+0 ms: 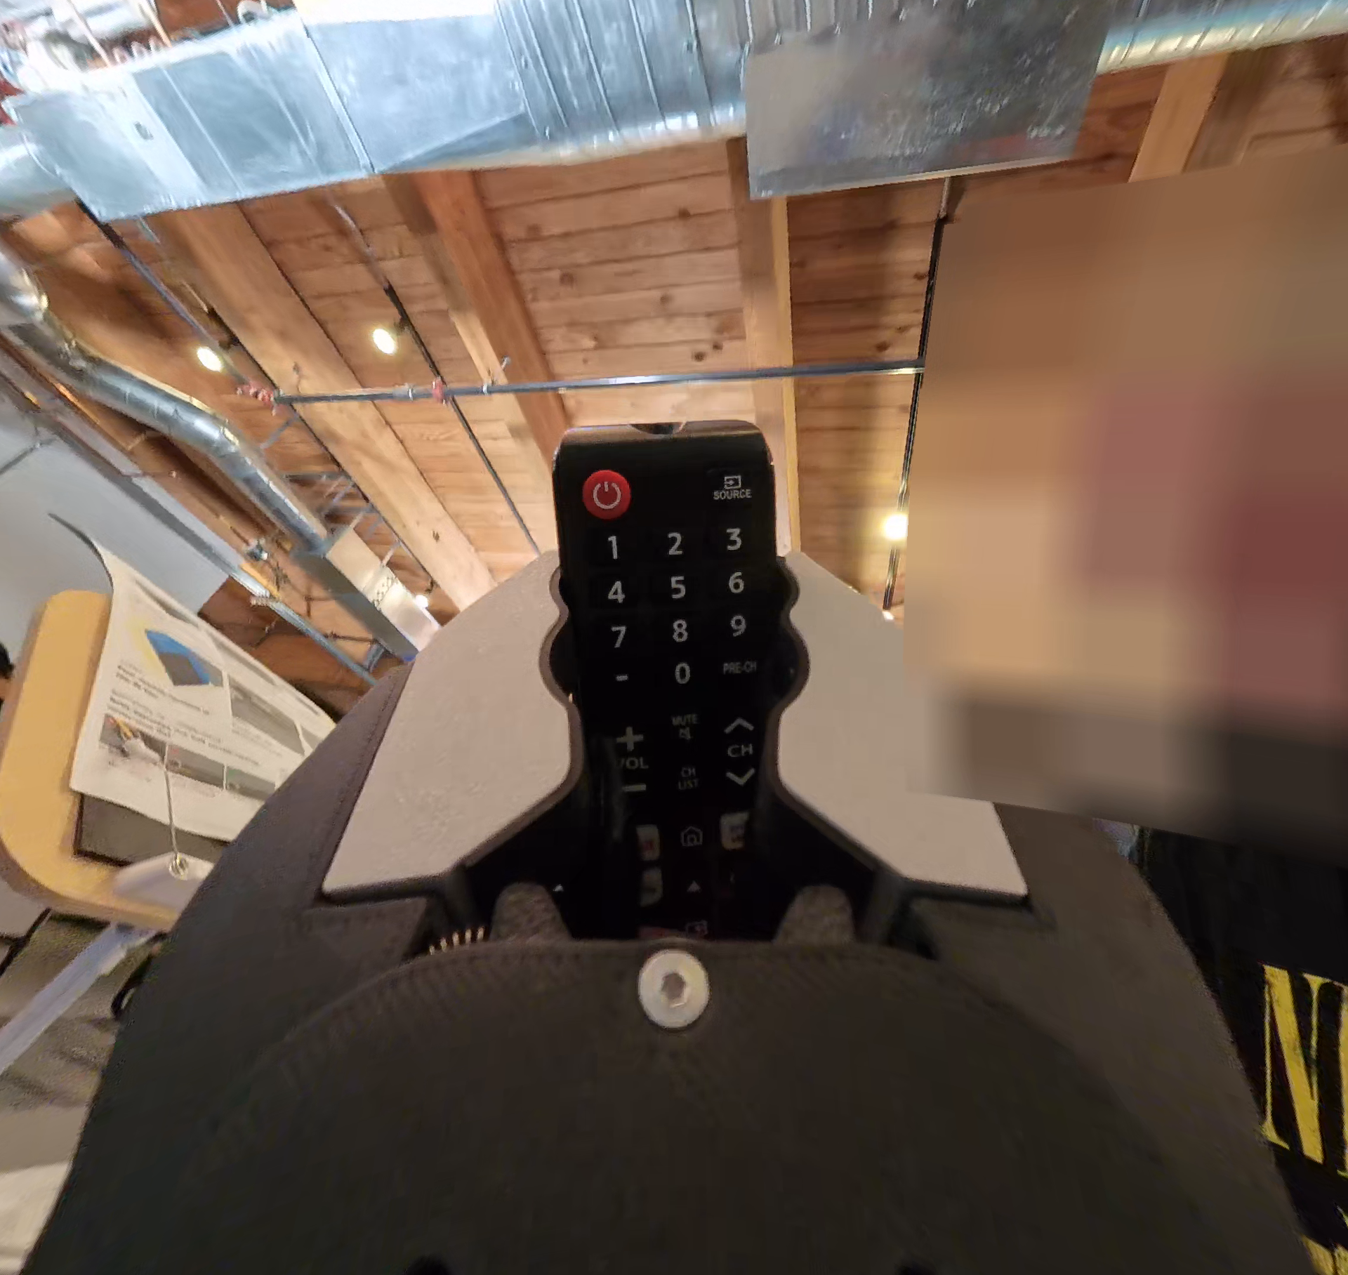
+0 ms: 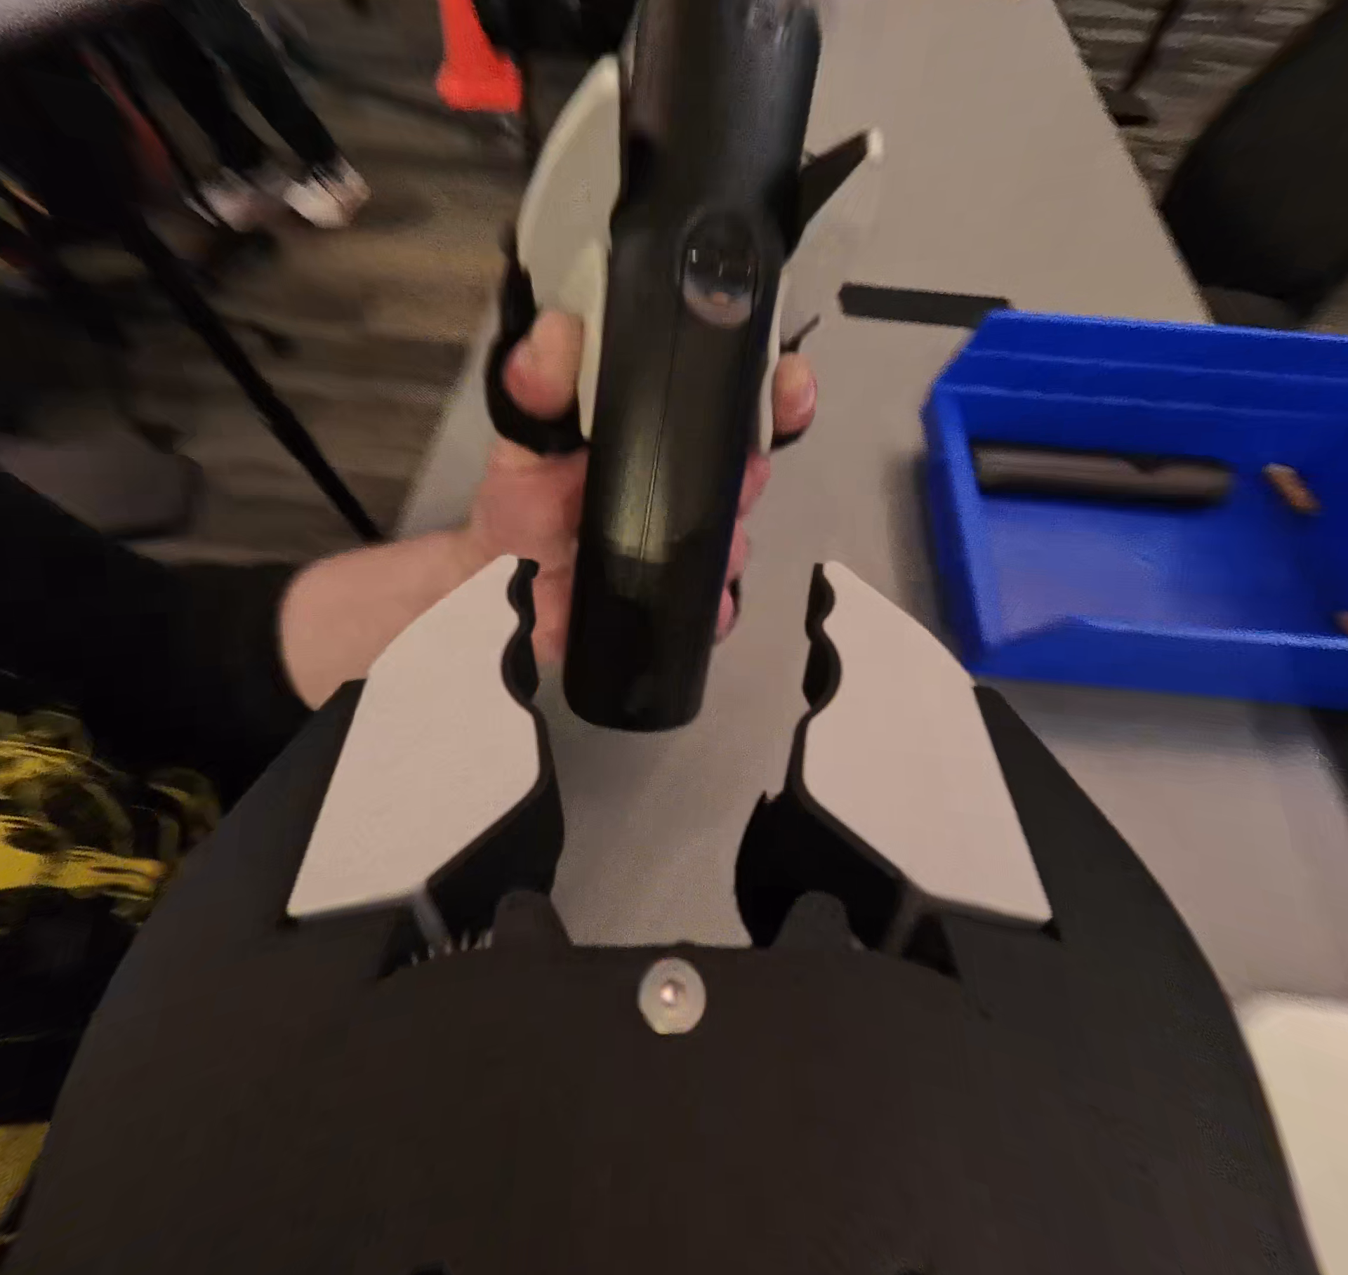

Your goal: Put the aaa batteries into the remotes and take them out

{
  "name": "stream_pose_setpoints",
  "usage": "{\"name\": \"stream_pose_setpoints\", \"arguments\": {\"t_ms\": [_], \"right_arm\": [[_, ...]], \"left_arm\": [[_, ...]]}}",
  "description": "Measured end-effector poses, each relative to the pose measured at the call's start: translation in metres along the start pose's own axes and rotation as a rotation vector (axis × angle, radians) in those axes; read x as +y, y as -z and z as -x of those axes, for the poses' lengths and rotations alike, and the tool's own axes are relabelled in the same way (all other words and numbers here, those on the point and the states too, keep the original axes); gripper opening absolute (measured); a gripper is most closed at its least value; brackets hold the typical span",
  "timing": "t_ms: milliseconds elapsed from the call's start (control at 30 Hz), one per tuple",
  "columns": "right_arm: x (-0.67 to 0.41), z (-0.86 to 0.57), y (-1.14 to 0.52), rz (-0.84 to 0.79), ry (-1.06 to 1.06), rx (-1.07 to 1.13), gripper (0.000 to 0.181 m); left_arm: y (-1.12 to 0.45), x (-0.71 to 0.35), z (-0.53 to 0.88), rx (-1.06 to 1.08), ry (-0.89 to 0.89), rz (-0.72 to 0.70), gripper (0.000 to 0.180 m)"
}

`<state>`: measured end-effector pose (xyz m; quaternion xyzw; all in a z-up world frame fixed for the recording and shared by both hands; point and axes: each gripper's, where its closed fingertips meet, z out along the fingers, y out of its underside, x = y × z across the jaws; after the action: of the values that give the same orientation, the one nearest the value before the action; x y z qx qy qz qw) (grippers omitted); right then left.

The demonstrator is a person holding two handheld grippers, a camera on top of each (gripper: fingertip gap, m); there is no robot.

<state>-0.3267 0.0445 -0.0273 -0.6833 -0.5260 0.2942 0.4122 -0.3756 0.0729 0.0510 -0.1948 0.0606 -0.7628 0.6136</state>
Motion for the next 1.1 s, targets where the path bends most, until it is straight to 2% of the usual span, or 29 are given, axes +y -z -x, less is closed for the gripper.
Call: {"name": "stream_pose_setpoints", "arguments": {"t_ms": [67, 133, 267, 367, 600, 733, 833, 900, 1000, 1100], "right_arm": [[0.020, -0.005, 0.002, 0.120, 0.094, 0.141, 0.068], [0.031, -0.003, 0.000, 0.163, 0.113, 0.191, 0.063], [0.041, 0.018, -0.003, 0.108, -0.032, 0.042, 0.061], [0.051, 0.016, 0.014, 0.044, -0.111, 0.011, 0.051], [0.080, 0.012, 0.073, 0.050, -0.140, 0.138, 0.051], [0.095, -0.001, 0.135, -0.018, -0.257, 0.212, 0.051], [0.116, -0.025, 0.211, -0.063, -0.383, 0.348, 0.050], [0.144, -0.050, 0.268, -0.031, -0.460, 0.503, 0.050], [0.213, -0.087, 0.350, 0.122, -0.618, 0.737, 0.050], [0.277, -0.111, 0.384, 0.123, -0.872, 0.747, 0.051]], "left_arm": [[-0.007, 0.018, 0.001, -0.011, 0.010, 0.072, 0.054], [-0.013, 0.036, -0.001, -0.007, 0.013, 0.134, 0.054], [-0.025, 0.082, -0.028, 0.132, 0.027, 0.348, 0.052], [-0.029, 0.103, -0.027, 0.105, 0.017, 0.404, 0.052], [-0.045, 0.161, -0.029, 0.111, -0.035, 0.589, 0.054], [-0.055, 0.180, -0.013, 0.042, -0.074, 0.665, 0.059], [-0.054, 0.183, 0.001, 0.011, -0.124, 0.737, 0.055], [-0.047, 0.185, 0.014, -0.012, -0.161, 0.781, 0.052], [-0.023, 0.201, 0.042, -0.067, -0.232, 0.901, 0.046], [0.001, 0.213, 0.066, -0.129, -0.231, 0.930, 0.044]]}}
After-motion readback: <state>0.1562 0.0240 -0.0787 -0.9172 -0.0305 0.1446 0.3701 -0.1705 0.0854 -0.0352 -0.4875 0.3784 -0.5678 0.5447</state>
